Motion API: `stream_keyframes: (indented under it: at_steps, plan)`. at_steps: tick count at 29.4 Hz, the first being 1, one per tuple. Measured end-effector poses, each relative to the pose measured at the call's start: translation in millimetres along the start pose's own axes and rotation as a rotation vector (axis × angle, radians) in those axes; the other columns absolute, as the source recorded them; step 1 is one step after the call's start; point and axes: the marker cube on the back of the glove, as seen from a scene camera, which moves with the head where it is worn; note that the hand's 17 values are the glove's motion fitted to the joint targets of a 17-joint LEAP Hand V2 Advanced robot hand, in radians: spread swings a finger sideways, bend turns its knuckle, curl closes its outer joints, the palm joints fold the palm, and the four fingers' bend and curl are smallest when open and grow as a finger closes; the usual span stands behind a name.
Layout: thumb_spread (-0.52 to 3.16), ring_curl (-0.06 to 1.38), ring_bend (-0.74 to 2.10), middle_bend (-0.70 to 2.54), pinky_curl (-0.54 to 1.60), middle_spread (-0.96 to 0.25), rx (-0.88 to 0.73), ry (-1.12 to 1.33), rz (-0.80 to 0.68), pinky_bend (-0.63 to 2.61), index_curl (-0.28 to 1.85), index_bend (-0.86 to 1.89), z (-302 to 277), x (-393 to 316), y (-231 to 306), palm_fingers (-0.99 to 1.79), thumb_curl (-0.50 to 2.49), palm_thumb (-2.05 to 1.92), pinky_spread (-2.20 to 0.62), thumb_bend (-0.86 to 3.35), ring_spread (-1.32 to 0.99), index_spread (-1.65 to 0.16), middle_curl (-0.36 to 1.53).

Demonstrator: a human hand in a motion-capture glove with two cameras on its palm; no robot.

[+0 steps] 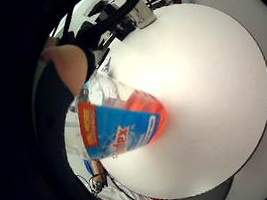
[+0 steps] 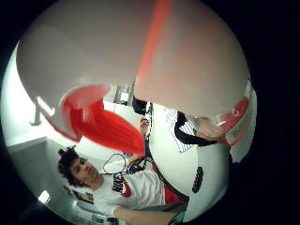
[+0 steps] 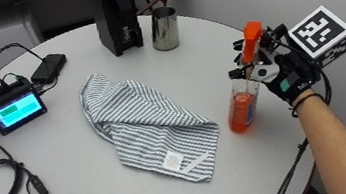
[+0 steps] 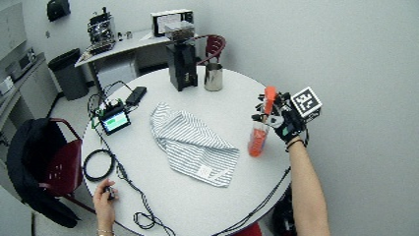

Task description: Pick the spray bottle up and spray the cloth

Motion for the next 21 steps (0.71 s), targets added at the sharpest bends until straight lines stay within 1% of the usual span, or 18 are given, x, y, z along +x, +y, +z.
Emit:
stream_keyframes:
  at_steps: [2,6,9,13,16,18,20,21]
  plan:
    - [0.89,0.36,0.54,0.51,0.34,-0.14,0.005,0.018,0.001,0.32,0.15,0.12,3,-2,0,0.84,0.42,0.87,0.16,0.04,-0.07,-0.38,0.44]
    - [0.87,0.38,0.54,0.51,0.34,-0.14,0.017,0.013,-0.007,0.30,0.18,0.15,8,0,0,0.93,0.41,0.81,0.11,-0.02,-0.09,-0.35,0.44]
    - [0.87,0.39,0.53,0.49,0.33,-0.14,0.035,-0.012,-0.013,0.26,0.23,0.22,9,2,2,1.00,0.40,0.79,0.09,-0.04,-0.12,-0.32,0.45]
    - [0.86,0.40,0.48,0.46,0.33,-0.15,0.074,-0.042,-0.038,0.21,0.28,0.26,11,5,2,1.03,0.42,0.84,0.08,0.00,-0.14,-0.30,0.45]
    - [0.84,0.39,0.44,0.34,0.34,-0.13,0.117,-0.028,-0.045,0.22,0.32,0.29,11,6,2,1.00,0.44,0.90,0.09,0.01,-0.13,-0.28,0.42]
    - [0.84,0.41,0.51,0.24,0.34,-0.13,0.140,-0.012,-0.038,0.23,0.33,0.28,11,5,3,1.07,0.45,0.91,0.05,0.00,-0.14,-0.27,0.39]
    - [0.81,0.40,0.50,0.36,0.34,-0.14,0.155,-0.002,-0.031,0.23,0.32,0.19,13,4,4,1.20,0.46,0.92,0.01,-0.01,-0.15,-0.26,0.43]
    - [0.81,0.40,0.50,0.37,0.35,-0.14,0.160,0.002,-0.030,0.24,0.33,0.18,14,5,4,1.21,0.47,0.92,0.00,-0.02,-0.15,-0.26,0.43]
